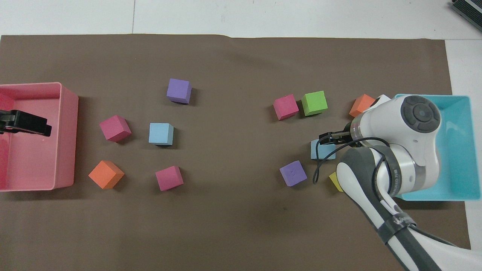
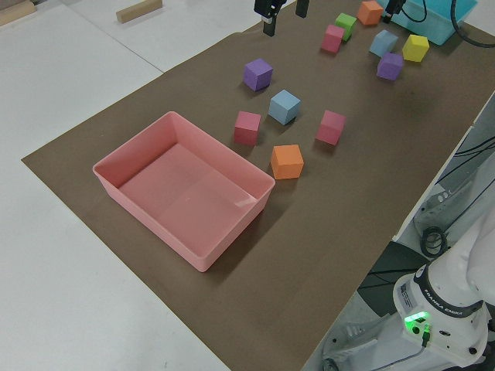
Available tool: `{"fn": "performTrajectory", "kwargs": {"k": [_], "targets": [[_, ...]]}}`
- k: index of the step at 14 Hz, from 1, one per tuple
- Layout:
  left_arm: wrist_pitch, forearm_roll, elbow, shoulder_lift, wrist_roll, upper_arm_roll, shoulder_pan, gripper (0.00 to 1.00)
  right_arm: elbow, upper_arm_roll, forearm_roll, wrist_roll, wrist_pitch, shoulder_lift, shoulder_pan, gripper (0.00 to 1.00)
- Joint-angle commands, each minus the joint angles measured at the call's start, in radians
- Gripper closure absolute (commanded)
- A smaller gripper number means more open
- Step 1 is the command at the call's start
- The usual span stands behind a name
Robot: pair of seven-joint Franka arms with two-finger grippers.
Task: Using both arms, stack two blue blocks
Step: 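Move the right gripper over the light blue cube near the blue bin, then close the right gripper on the light blue cube and lift it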
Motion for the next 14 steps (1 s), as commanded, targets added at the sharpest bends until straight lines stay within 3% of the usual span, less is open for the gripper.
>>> {"fn": "performTrajectory", "kwargs": {"k": [1,3,7,14], "targets": [[-0.007,0.007,0.008,-0.004,-0.005,-0.008,0.012,0.0,-0.046,0.002,0.03,-0.019,0.052,-0.003,0.02,0.0],[-0.007,0.007,0.008,-0.004,-0.005,-0.008,0.012,0.0,-0.049,0.002,0.079,-0.028,0.063,0.0,0.025,0.0],[-0.007,0.007,0.008,-0.004,-0.005,-0.008,0.012,0.0,-0.084,0.002,0.081,-0.034,0.146,0.038,0.025,0.0],[-0.007,0.007,0.008,-0.004,-0.005,-0.008,0.012,0.0,-0.142,0.002,0.081,-0.07,0.19,0.051,0.027,0.0]]}}
